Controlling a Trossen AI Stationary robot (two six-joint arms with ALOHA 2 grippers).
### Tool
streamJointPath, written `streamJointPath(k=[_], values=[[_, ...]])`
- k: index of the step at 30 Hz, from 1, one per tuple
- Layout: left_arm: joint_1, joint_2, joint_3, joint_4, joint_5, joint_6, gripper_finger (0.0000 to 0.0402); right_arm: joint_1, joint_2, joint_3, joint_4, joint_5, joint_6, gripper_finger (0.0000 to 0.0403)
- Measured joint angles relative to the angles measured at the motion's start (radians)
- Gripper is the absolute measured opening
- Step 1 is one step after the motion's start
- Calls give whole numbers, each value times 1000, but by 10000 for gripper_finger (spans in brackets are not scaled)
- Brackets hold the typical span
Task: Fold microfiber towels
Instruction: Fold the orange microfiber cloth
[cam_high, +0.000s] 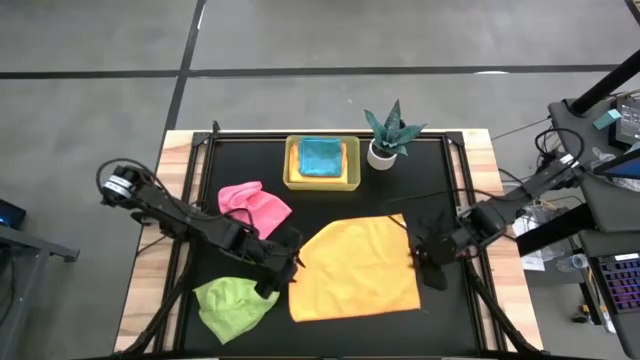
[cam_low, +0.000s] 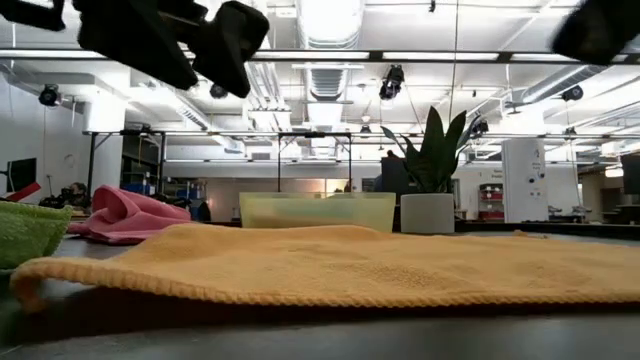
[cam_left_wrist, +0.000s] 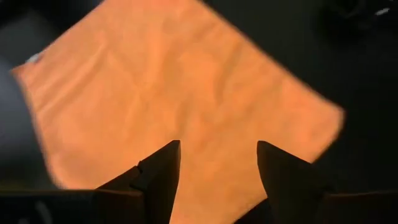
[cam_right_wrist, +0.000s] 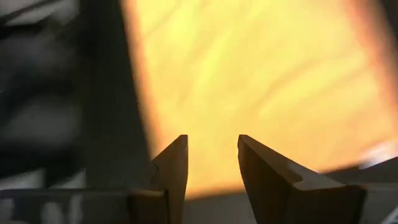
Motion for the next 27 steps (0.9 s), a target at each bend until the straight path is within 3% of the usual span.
streamJointPath(k=[3,6,13,20,27], values=[[11,-1,-37,42,-71,-1,189,-9,4,-36,29,198,-49,119],[18,3,-89,119,-120,-2,179,-30,32,-94,132,273,-93,103],[63,2,-165,156,-231,-103,157,-122,178,-234,512,293,-235,67],[127,2,-261,189,-230,-236,129,-222,362,-274,635,294,-316,60],[154,20,-357,366,-229,-263,88,-287,497,-275,867,293,-454,60]])
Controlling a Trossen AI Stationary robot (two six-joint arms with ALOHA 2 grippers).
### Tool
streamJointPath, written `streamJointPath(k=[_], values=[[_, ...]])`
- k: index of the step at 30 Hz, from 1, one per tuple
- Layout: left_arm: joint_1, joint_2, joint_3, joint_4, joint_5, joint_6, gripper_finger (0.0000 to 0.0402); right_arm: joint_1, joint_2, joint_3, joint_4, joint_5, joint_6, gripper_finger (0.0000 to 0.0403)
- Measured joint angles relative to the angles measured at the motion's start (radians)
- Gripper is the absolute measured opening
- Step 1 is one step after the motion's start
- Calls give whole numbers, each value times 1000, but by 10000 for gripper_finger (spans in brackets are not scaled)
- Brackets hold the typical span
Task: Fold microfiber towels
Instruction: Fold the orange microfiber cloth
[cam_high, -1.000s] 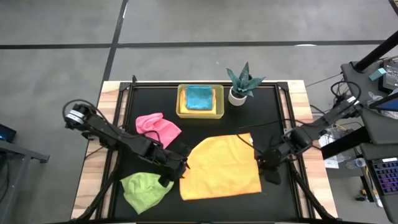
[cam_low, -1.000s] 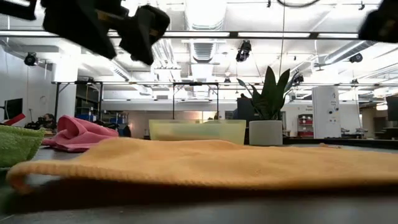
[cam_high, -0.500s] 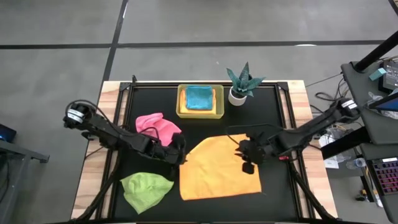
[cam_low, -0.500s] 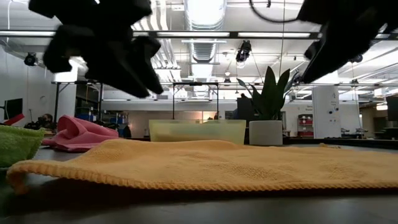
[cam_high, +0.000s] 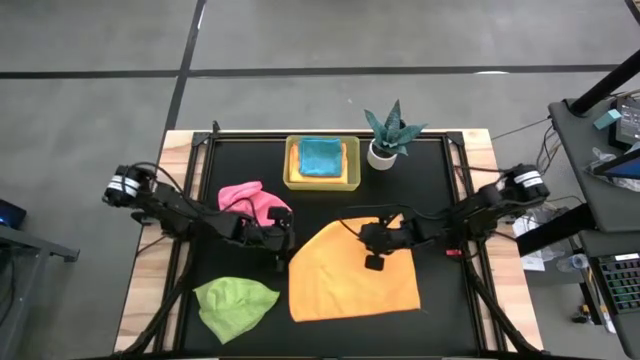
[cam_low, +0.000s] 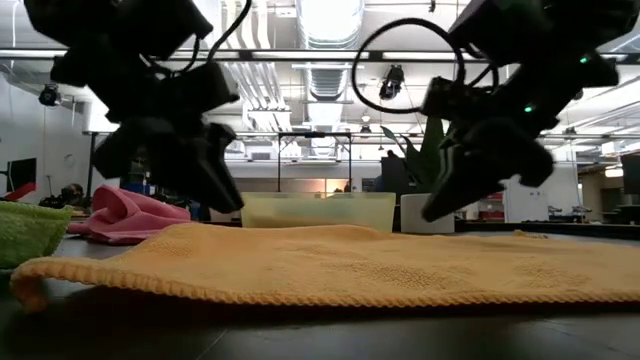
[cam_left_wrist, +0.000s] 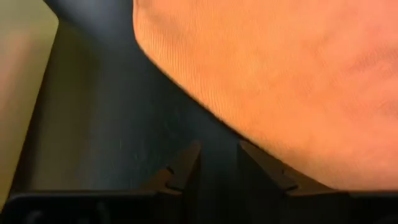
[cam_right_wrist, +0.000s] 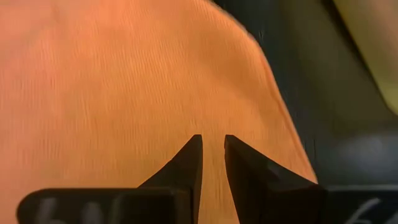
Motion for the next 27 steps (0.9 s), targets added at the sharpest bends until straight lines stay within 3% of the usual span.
streamJointPath(k=[9,11,15,27], values=[[2,164,27,105,20,-20,35,-58,61,1,226,-5,-78,62],[2,198,52,132,39,-17,26,-79,69,0,257,-50,-78,68],[2,237,87,197,65,-19,10,-114,96,19,301,-154,-51,94],[-7,355,230,298,180,-9,0,-117,202,147,338,-162,-132,171]])
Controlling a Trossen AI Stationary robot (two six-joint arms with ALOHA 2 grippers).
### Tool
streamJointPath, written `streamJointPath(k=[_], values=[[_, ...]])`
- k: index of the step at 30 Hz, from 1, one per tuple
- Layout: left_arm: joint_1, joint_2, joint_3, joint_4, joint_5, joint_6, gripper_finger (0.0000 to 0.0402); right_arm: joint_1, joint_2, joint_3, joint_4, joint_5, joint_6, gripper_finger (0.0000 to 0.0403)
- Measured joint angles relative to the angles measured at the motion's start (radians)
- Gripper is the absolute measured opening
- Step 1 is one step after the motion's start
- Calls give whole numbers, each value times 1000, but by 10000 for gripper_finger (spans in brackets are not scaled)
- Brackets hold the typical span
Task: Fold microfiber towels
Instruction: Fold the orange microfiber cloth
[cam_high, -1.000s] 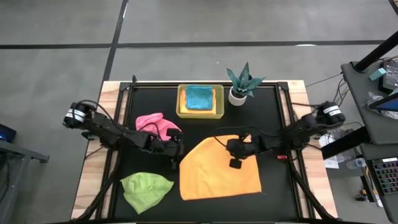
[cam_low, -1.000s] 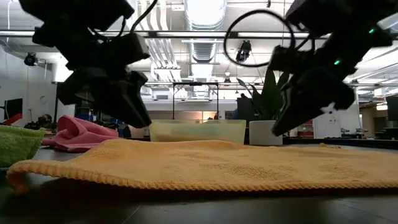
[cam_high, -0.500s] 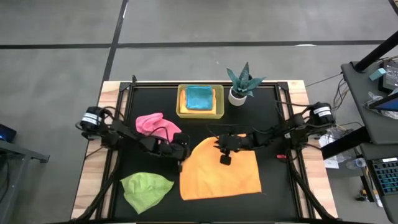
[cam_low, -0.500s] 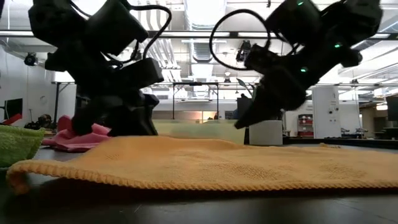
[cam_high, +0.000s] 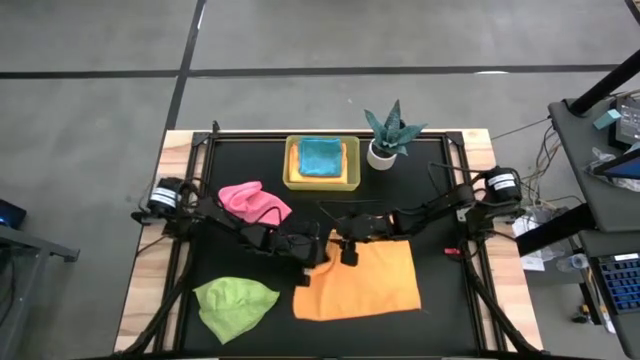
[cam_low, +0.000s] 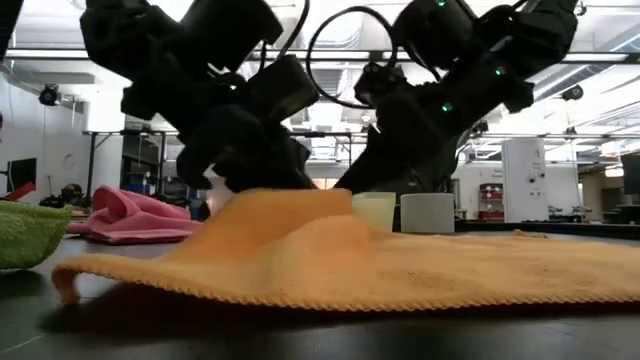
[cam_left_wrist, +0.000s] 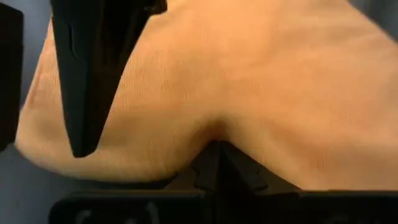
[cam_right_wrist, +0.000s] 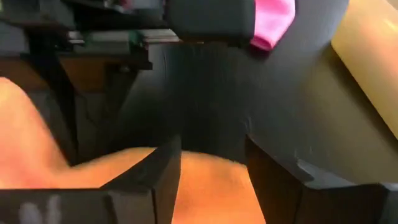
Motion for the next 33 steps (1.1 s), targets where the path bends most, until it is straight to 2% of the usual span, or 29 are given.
streamJointPath(k=[5,10,12,18,20,22,24,26,28,30,33], values=[[-6,-39,30,-155,4,3,0,3,44,62,13,-106,-40,174],[-11,-95,47,-271,1,-16,0,22,60,104,-39,-203,-66,142],[-14,-118,53,-247,5,-12,0,32,57,110,-110,-206,-69,122],[-19,-202,35,-340,5,-12,0,74,82,134,-203,-213,-85,52],[-19,-222,37,-319,3,-13,0,90,67,123,-289,-220,-91,31],[-19,-247,23,-374,2,-15,0,107,66,130,-275,-226,-93,15],[-19,-250,28,-349,1,-14,0,122,48,117,-352,-225,-94,11],[-19,-271,12,-385,1,-15,0,135,44,120,-348,-224,-85,9],[-17,-261,16,-338,-1,-15,0,146,28,110,-406,-210,-83,9],[-17,-271,1,-368,-2,-15,0,156,21,108,-384,-181,-76,9],[-17,-253,5,-313,-3,-17,0,169,8,97,-408,-145,-81,9]])
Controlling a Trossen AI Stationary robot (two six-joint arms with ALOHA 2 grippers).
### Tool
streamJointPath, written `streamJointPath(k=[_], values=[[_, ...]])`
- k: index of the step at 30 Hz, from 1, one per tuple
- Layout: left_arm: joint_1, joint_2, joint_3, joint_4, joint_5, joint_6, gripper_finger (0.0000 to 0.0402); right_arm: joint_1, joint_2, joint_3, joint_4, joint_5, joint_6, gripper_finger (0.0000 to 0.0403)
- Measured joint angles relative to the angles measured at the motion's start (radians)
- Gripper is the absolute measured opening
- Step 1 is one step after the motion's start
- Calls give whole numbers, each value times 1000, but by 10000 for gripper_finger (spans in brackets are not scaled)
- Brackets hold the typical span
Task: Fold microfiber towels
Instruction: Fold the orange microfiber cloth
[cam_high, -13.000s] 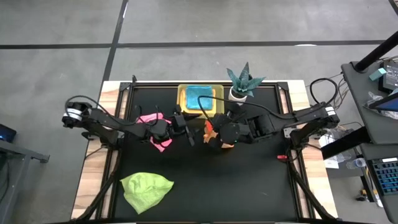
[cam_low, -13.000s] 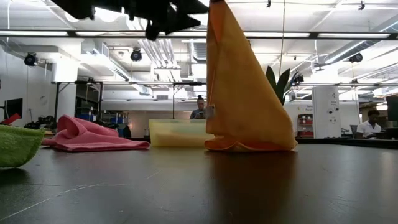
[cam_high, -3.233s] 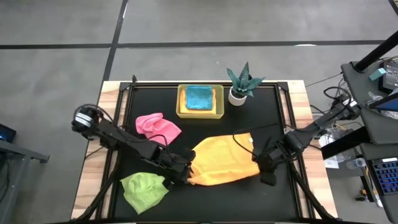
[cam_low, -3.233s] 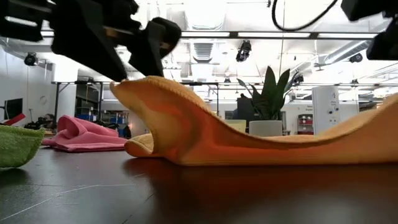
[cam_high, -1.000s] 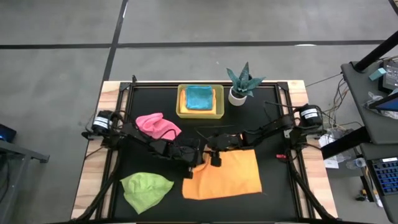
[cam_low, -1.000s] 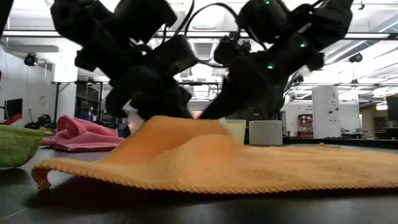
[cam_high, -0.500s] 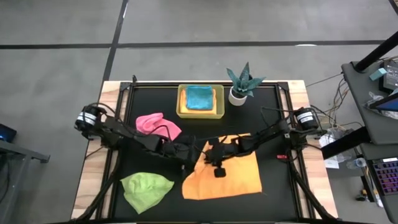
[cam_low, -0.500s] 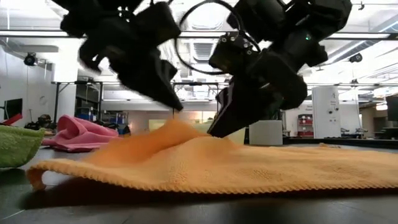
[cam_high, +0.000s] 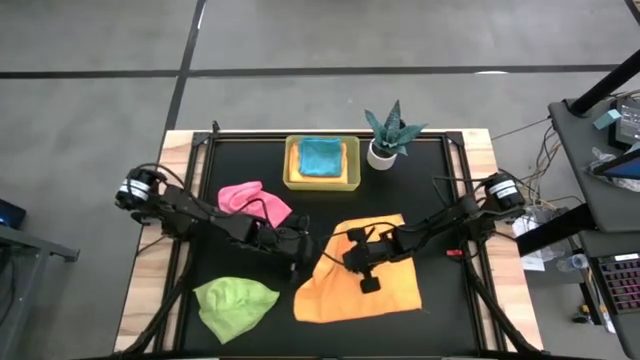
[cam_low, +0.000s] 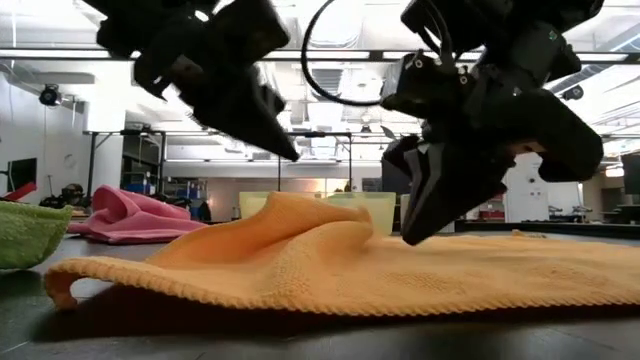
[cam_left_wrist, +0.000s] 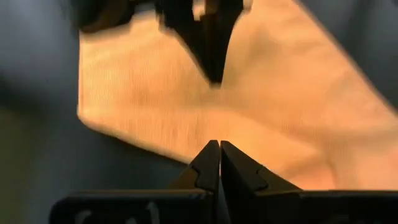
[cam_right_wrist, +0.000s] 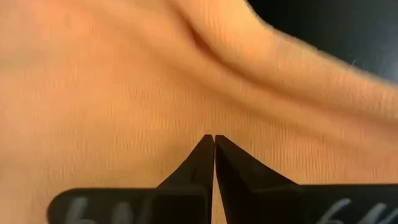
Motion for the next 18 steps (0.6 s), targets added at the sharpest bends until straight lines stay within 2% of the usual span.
streamJointPath(k=[9,18], values=[[0,52,-38,-2,-2,-91,8,6,-50,-17,20,79,-11,9],[3,139,-73,189,-22,-131,100,8,-168,-80,35,162,-66,8]])
